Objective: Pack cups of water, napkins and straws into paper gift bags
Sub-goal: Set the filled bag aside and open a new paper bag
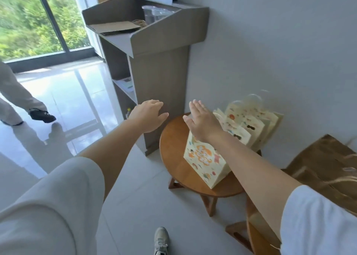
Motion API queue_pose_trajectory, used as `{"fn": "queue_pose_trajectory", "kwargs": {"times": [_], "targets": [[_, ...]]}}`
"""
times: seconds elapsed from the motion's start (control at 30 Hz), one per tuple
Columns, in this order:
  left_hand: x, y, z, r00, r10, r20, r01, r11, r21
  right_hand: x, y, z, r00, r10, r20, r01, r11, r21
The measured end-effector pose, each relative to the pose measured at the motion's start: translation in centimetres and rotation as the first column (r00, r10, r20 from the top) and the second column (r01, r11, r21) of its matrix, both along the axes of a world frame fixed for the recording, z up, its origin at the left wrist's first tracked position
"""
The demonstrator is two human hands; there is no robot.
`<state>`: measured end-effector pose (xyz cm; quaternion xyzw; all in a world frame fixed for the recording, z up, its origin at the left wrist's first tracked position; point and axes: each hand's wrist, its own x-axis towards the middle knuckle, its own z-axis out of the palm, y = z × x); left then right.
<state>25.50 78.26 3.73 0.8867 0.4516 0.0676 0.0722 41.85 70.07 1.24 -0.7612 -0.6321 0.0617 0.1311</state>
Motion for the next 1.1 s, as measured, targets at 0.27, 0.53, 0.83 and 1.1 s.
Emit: {"fn": "queue_pose_trajectory", "kwargs": {"times": [0.27, 0.53, 0.83, 1.1], "targets": [[-4.1, 18.0, 1.8, 0.995, 0.066, 0.081, -0.068, 0.998, 0.02, -4.7, 18.6, 2.1, 0.993, 0.121, 0.016, -0.121, 0.993, -0.019], [-10.5, 33.6, 2.8, 0.994, 0.081, 0.076, -0.086, 0.994, 0.065, -11.3, 34.1, 3.6, 0.977, 0.214, 0.016, -0.213, 0.977, -0.014], [-17.0, 52.7, 3.2, 0.995, 0.006, 0.095, -0.009, 1.0, 0.027, -17.3, 51.0, 4.6, 0.998, 0.027, -0.065, -0.025, 0.999, 0.03], [-18.2, 65.4, 2.4, 0.989, -0.083, 0.127, 0.088, 0.995, -0.036, -19.6, 64.1, 5.8, 0.985, -0.14, -0.101, 0.15, 0.983, 0.101]]}}
